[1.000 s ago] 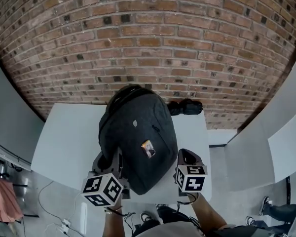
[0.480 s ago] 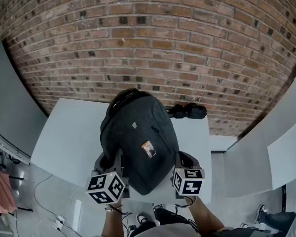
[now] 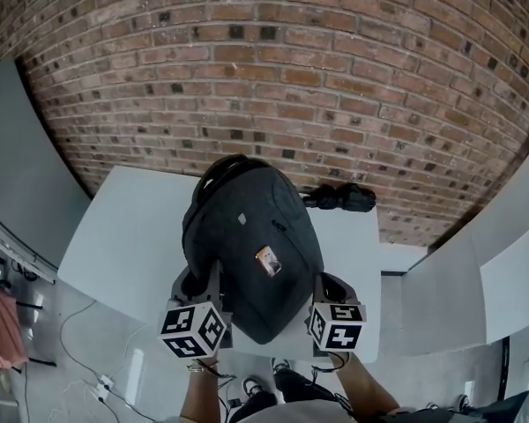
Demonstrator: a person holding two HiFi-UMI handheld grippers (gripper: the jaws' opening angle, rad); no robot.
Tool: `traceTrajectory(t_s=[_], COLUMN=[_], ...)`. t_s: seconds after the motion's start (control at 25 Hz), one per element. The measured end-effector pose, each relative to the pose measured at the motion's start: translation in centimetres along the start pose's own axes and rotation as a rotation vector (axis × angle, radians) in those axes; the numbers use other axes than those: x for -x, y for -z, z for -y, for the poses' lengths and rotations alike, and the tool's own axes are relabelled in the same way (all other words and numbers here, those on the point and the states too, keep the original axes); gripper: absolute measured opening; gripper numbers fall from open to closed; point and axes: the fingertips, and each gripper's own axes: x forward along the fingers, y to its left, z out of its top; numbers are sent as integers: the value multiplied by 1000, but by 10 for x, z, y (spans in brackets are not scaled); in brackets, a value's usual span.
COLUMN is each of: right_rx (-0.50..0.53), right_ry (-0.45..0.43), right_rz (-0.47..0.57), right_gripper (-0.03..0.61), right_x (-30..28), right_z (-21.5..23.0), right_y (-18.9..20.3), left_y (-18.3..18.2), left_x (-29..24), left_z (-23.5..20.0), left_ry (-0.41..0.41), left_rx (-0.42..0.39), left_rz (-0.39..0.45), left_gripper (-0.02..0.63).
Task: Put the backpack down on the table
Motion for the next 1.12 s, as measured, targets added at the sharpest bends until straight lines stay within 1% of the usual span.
traceTrajectory(t_s=[0.28, 0.52, 0.8, 0.96, 1.12], right_rx=[0, 2, 1, 7, 20], right_ry=[-26, -41, -58, -74, -98], right_rz=[-8, -12, -32, -48, -56], right_gripper=[32, 32, 32, 32, 32], right_x=[1, 1, -6, -12, -20], right_z=[-10, -18, -26, -35, -46], right_y=[11, 17, 27, 33, 35], left_y=[5, 10, 17, 26, 44], left_x=[5, 9, 7, 11, 15], left_z=[-10, -24, -43, -60, -81], left_ry=[-34, -54, -103, -145, -197], left_rx=[0, 43, 77, 116, 185], left_rz=[5, -5, -5, -15, -44], left_gripper=[100, 100, 100, 100, 100])
